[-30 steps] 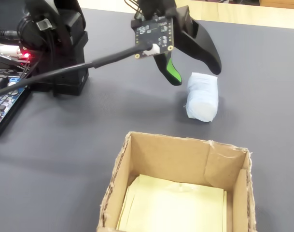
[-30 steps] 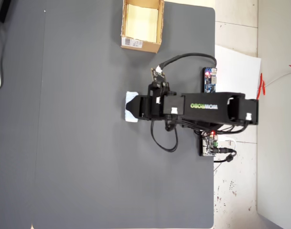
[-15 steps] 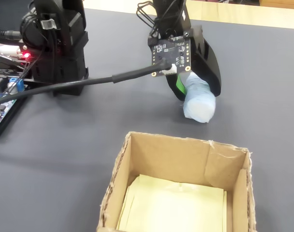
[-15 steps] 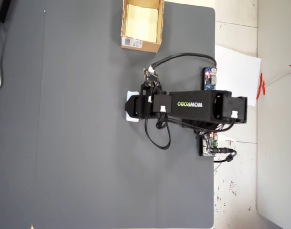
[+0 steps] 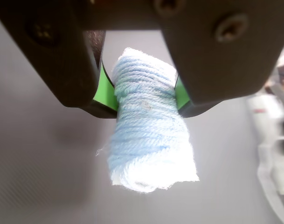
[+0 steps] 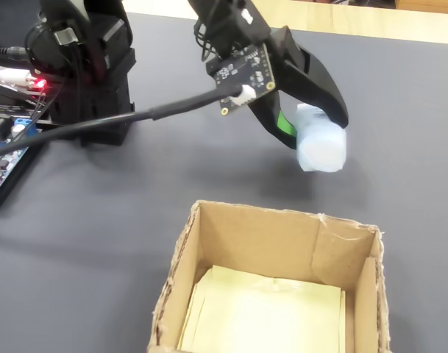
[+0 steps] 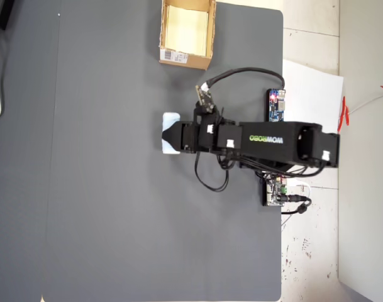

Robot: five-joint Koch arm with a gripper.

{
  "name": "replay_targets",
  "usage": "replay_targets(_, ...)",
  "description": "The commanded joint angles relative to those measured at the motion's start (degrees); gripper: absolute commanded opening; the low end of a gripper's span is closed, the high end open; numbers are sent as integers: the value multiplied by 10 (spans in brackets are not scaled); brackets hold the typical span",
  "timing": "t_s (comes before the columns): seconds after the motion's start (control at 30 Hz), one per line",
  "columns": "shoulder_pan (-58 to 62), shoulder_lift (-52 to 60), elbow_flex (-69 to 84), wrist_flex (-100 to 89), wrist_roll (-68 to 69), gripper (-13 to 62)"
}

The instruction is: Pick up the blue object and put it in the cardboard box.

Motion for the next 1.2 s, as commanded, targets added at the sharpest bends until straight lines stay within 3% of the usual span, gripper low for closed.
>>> replay_targets(0.0,10,36,-14,-69,4,147)
replay_targets(0.3,114,116,-17,-145,-70,147)
replay_targets(0.57,188,119,-38,-213,-98,147)
replay_targets(0.8,331,20,-146,-205,-160,147)
replay_targets(1.17,399,-86,-231,-149,-194,147)
